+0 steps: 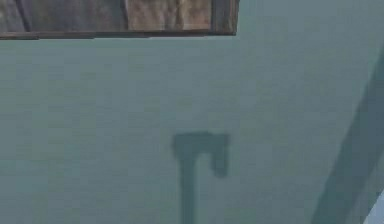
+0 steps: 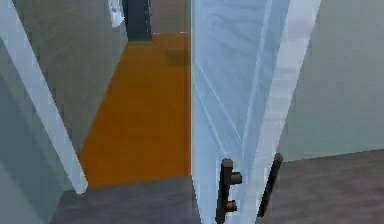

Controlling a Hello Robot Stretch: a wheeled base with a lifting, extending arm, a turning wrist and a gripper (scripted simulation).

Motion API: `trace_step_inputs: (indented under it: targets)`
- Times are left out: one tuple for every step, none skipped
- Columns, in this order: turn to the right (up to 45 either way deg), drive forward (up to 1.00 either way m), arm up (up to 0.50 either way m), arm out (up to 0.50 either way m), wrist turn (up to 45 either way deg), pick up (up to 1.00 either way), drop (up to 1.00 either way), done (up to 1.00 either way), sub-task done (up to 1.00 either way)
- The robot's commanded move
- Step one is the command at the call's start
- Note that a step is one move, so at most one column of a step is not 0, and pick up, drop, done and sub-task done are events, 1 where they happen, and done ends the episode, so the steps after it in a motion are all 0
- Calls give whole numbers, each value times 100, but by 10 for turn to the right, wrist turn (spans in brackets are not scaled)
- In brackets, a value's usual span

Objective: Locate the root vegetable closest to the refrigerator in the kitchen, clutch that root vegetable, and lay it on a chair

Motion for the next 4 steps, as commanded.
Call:
trace_step_inputs:
  targets:
    - [450, 0, 0, 0, 0, 0, 0, 0, 0]
    - [0, 50, 0, 0, 0, 0, 0, 0, 0]
    - [360, 0, 0, 0, 0, 0, 0, 0, 0]
    - [30, 0, 0, 0, 0, 0, 0, 0, 0]
